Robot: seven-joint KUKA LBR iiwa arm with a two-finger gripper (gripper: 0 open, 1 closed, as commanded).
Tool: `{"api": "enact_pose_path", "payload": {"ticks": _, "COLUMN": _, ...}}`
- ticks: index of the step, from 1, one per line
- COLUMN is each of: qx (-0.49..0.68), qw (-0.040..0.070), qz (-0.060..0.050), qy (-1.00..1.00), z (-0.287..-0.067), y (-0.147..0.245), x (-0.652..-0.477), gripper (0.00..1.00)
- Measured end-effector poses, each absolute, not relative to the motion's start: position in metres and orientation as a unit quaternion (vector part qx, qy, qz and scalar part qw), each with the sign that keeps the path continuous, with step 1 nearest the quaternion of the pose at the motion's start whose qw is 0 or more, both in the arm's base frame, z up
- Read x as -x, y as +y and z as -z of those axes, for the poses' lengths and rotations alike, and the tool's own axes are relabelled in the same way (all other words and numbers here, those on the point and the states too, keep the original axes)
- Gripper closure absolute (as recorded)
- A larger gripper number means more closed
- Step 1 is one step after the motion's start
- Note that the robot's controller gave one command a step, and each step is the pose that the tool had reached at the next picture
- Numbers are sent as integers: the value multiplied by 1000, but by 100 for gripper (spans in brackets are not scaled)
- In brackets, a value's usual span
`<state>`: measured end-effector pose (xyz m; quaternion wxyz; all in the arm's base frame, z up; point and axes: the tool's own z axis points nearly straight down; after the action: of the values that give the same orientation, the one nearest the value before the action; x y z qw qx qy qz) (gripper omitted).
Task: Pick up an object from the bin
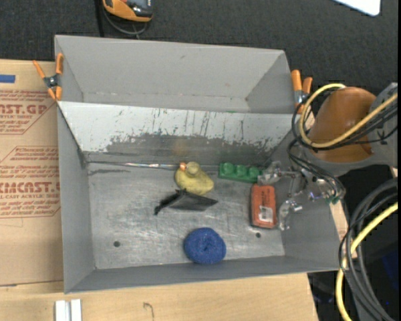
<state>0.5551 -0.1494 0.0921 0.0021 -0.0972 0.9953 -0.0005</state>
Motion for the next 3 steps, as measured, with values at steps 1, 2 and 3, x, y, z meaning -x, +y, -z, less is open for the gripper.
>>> {"api": "enact_pose_path", "payload": {"ticks": 1, "qx": 88, "qw": -12, "qz": -2, "qy": 996, "z": -75, "y": -150, "x": -588, "gripper": 0}}
{"api": "enact_pose_path", "payload": {"ticks": 2, "qx": 222, "qw": 2, "qz": 1, "qy": 975, "z": -72, "y": -141, "x": -568, "gripper": 100}}
{"api": "enact_pose_path", "payload": {"ticks": 3, "qx": 221, "qw": 1, "qz": 0, "qy": 975, "z": -71, "y": -141, "x": -567, "gripper": 0}}
